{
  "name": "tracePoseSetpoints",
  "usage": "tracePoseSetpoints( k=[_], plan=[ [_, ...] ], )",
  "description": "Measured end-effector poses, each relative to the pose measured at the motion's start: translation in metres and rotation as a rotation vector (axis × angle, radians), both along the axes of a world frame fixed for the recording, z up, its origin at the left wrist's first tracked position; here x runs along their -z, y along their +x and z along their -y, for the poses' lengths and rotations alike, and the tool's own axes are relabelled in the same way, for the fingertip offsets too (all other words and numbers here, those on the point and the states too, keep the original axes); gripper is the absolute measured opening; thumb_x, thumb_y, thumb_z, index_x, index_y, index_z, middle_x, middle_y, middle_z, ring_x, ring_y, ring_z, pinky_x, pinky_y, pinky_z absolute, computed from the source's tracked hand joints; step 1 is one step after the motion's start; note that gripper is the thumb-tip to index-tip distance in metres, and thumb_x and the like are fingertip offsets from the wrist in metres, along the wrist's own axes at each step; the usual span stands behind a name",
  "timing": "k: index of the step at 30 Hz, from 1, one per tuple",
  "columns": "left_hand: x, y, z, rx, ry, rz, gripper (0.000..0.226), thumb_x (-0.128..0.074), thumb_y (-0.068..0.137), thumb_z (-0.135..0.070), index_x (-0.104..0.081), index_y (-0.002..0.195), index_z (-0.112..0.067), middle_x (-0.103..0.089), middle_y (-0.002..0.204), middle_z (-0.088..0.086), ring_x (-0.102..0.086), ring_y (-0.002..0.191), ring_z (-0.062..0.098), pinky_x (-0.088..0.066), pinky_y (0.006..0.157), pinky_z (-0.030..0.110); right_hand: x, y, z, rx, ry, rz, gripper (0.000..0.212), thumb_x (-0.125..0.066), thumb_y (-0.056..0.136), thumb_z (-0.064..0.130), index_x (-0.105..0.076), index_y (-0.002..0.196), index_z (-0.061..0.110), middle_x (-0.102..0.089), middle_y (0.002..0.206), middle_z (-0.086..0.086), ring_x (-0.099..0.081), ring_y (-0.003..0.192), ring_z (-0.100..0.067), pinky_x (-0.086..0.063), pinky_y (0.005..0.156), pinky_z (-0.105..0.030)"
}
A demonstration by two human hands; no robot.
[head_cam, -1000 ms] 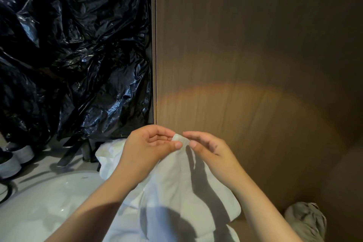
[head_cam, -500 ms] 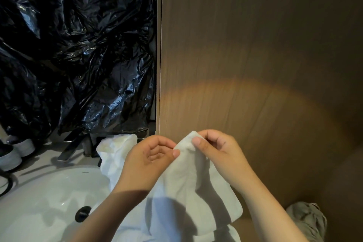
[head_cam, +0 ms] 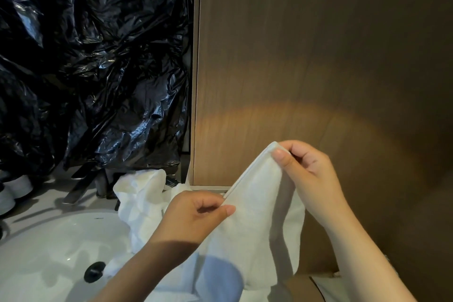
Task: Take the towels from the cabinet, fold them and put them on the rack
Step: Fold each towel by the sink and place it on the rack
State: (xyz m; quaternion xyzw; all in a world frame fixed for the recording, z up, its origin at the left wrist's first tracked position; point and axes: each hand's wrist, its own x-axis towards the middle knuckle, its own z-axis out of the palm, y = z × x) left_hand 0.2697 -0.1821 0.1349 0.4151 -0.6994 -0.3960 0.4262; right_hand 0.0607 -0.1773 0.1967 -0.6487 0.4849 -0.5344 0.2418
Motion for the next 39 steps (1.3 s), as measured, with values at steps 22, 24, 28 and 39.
tracePoseSetpoints(
  k=[22, 24, 28, 39],
  plan=[
    [0.004, 0.001, 0.018, 0.094, -0.020, 0.201, 0.039, -0.072, 0.086, -0.025, -0.059, 0.062, 0.002, -0.046, 0.056, 0.009, -0.040, 0.055, 0.011, -0.033, 0.057, 0.028, -0.048, -0.038, -0.005, 0.313, -0.341, -0.145, 0.013, -0.054, 0.100, 0.027, -0.062, 0.090, 0.029, -0.062, 0.083, 0.018, -0.060, 0.083, -0.001, -0.045, 0.063, -0.005],
    [0.014, 0.007, 0.022, 0.048, -0.040, 0.248, 0.033, -0.070, 0.087, -0.024, -0.063, 0.064, -0.001, -0.053, 0.058, 0.010, -0.043, 0.056, 0.009, -0.036, 0.057, 0.027, -0.046, -0.040, -0.005, 0.335, -0.339, -0.155, 0.012, -0.054, 0.100, 0.027, -0.062, 0.091, 0.026, -0.062, 0.083, 0.016, -0.060, 0.082, 0.001, -0.044, 0.063, -0.003],
    [0.030, 0.018, 0.029, -0.005, -0.015, 0.268, 0.037, -0.070, 0.087, -0.023, -0.055, 0.056, -0.010, -0.039, 0.050, -0.006, -0.036, 0.050, 0.007, -0.031, 0.055, 0.026, -0.043, -0.043, -0.005, 0.357, -0.332, -0.146, 0.013, -0.053, 0.100, 0.027, -0.063, 0.092, 0.023, -0.062, 0.083, 0.014, -0.059, 0.081, 0.003, -0.044, 0.064, -0.004],
    [0.077, 0.048, 0.028, -0.133, 0.165, 0.224, 0.022, -0.069, 0.088, -0.017, -0.071, 0.067, -0.016, -0.063, 0.064, 0.003, -0.059, 0.063, 0.017, -0.050, 0.069, 0.031, -0.032, -0.055, -0.001, 0.416, -0.320, -0.160, 0.014, -0.052, 0.101, 0.029, -0.061, 0.091, 0.023, -0.060, 0.082, 0.014, -0.057, 0.078, 0.003, -0.042, 0.062, -0.003]
  ],
)
